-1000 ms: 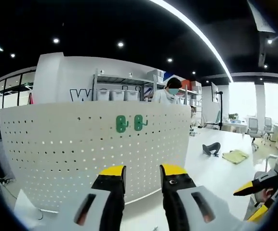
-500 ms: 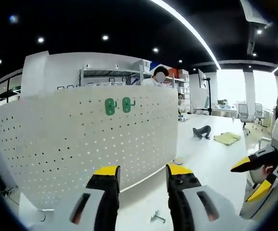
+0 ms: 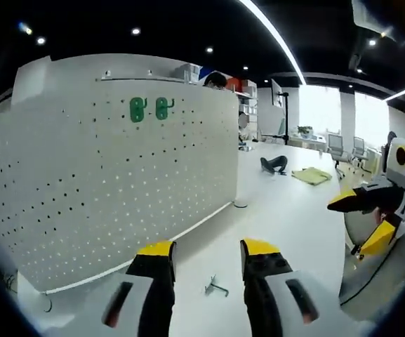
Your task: Insert the hook assembly into the mounting plate slot until the hook locks in place.
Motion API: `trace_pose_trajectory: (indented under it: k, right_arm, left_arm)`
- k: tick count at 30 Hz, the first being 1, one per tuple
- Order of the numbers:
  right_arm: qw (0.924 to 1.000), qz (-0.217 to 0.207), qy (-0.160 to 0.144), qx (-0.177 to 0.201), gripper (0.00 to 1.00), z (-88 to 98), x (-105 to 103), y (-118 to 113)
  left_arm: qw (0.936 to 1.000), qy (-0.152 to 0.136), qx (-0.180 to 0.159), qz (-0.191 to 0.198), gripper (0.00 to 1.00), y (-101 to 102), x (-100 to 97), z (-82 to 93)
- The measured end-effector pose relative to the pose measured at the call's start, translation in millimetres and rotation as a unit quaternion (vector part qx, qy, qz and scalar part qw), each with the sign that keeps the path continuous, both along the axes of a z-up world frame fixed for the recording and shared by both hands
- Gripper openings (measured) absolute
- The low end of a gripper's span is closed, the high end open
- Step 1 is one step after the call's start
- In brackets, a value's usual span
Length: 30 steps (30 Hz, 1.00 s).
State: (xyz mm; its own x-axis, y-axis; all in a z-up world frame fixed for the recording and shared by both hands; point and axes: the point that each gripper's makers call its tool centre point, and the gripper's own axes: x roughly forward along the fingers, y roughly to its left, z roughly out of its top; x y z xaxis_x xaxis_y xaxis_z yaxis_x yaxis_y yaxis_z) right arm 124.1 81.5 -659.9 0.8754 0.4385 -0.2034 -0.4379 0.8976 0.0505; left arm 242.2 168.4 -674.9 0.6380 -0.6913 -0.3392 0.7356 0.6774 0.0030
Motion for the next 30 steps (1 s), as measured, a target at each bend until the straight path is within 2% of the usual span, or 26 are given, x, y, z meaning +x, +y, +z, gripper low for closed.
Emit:
trace_pose_trajectory:
  k: [6, 8, 12, 15, 26, 30]
  right_arm:
    - [1.0000, -0.002, 0.006, -0.002, 0.54, -4.0, 0.2, 1.0]
    - [1.0000, -0.003, 0.007, -0.001, 0.54, -5.0, 0.2, 2.1]
    - [0.9999, -0.001, 0.011, -0.002, 0.53, -8.1, -0.6, 5.5]
    - [0.9999, -0.002, 0.013, 0.000, 0.53, -9.8, -0.6, 6.5]
    - [0.9997, -0.008, 0.023, 0.000, 0.53, -15.5, -1.0, 7.8]
    - [0.9994, -0.010, 0.029, -0.017, 0.53, -21.0, -0.8, 7.1]
  left_arm:
    - [0.9996, 0.025, -0.004, -0.010, 0.36, -1.8, -7.6, -17.2]
    - [0.9995, 0.028, 0.008, -0.014, 0.36, -1.5, -9.6, -25.3]
    - [0.9989, 0.042, 0.006, -0.017, 0.35, -0.5, -11.8, -37.0]
    - [0.9980, 0.056, 0.018, -0.025, 0.35, -2.1, -14.1, -49.5]
    - [0.9968, 0.067, 0.029, -0.034, 0.34, -3.5, -10.0, -66.4]
    - [0.9956, 0.070, 0.043, -0.045, 0.34, -3.8, -8.9, -74.5]
